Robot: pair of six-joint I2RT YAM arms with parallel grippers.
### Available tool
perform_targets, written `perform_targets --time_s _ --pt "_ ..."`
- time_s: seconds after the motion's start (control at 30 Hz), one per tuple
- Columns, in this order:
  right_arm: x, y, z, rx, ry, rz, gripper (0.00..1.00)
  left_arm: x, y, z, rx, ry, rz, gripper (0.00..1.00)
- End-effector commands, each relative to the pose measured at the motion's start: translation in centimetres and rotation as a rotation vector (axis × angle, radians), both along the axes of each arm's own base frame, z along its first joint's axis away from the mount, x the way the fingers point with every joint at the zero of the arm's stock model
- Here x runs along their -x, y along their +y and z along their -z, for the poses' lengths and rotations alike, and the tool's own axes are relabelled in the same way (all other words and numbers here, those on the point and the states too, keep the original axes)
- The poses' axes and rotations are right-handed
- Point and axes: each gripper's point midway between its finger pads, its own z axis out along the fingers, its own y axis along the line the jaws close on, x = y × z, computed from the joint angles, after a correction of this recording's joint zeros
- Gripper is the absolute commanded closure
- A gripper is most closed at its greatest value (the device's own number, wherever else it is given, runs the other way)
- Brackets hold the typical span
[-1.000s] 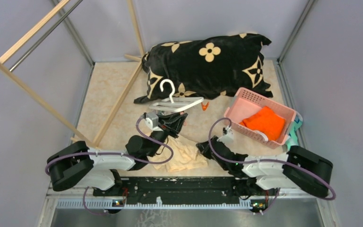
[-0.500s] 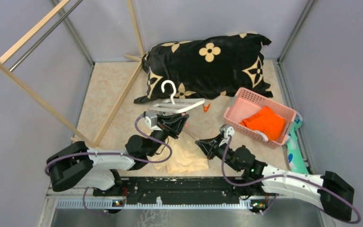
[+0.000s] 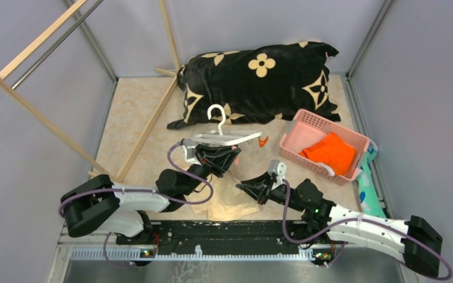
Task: Clip the underwear to the hanger
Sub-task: Clamp the underwear onto the hanger.
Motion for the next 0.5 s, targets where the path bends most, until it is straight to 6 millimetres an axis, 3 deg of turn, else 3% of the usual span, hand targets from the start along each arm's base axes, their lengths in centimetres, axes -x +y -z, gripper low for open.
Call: perform_targets --time_s 0.0,0.2,0.47 --pt "1.2 1.0 -6.3 -0.180 -0.024 -0.091 1.00 2.2 0.6 -4.0 0.164 -0.068 0.113 1.00" --pt "1.3 1.1 -8.3 -0.282 -0.004 -0.125 1.00 3.3 0.4 -4.2 0.181 -0.091 0.170 1.00" --pt "1.7 0.6 -8.8 -0.391 0.064 -0.182 1.00 4.3 0.5 -4.6 0.231 -0.096 0.232 1.00"
